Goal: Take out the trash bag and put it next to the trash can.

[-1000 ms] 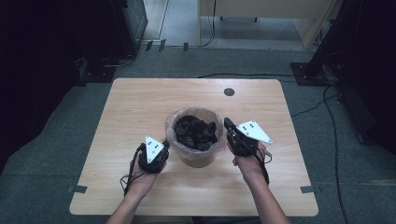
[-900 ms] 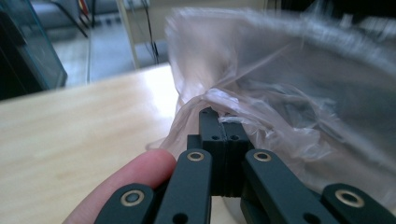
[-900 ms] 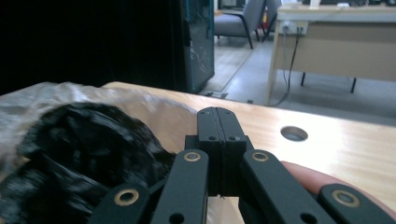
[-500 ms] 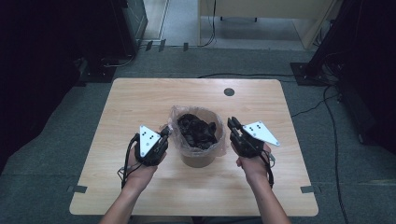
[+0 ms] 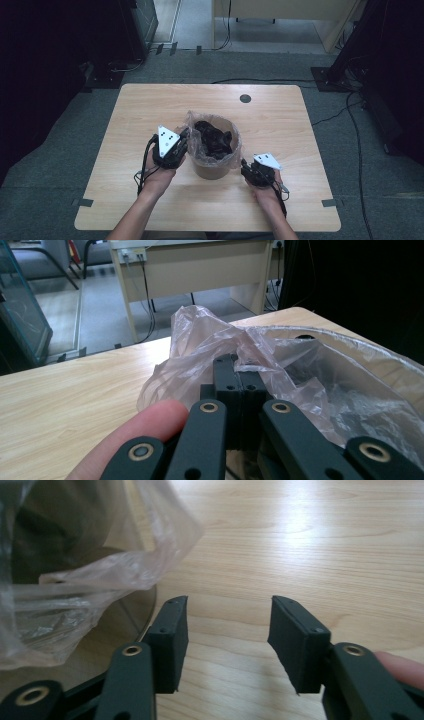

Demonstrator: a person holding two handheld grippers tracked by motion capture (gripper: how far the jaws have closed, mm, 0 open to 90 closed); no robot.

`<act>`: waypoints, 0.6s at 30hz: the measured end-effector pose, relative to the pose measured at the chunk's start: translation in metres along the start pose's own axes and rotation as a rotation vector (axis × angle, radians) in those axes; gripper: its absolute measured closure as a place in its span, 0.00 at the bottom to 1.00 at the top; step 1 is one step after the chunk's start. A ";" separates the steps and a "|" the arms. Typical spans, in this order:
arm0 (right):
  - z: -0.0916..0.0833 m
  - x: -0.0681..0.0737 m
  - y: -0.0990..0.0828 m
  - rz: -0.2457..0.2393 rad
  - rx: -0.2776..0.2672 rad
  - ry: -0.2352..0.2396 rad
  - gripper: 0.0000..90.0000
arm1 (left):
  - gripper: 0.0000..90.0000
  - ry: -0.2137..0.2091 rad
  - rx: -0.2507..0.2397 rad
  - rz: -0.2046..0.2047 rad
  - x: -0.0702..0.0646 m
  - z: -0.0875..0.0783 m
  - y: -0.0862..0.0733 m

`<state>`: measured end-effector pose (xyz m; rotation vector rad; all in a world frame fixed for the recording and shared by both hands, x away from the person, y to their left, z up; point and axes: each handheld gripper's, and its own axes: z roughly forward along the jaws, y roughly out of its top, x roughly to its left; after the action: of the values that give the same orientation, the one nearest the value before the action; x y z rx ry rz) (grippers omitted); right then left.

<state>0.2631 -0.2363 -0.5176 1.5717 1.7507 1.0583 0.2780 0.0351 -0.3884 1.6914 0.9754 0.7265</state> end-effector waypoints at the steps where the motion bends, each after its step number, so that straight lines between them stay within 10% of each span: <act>1: 0.000 0.000 0.000 0.000 0.000 0.000 0.53 | 1.00 -0.002 0.000 -0.003 0.000 0.001 0.001; 11: 0.003 0.022 0.009 -0.147 -0.136 -0.057 0.46 | 1.00 -0.018 0.016 -0.011 -0.004 0.009 0.003; 18: -0.004 0.024 0.012 -0.224 -0.213 0.021 1.00 | 1.00 -0.021 0.016 -0.019 -0.002 0.009 0.003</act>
<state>0.2627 -0.2131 -0.5031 1.2090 1.7176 1.1109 0.2849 0.0286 -0.3887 1.6985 0.9834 0.6887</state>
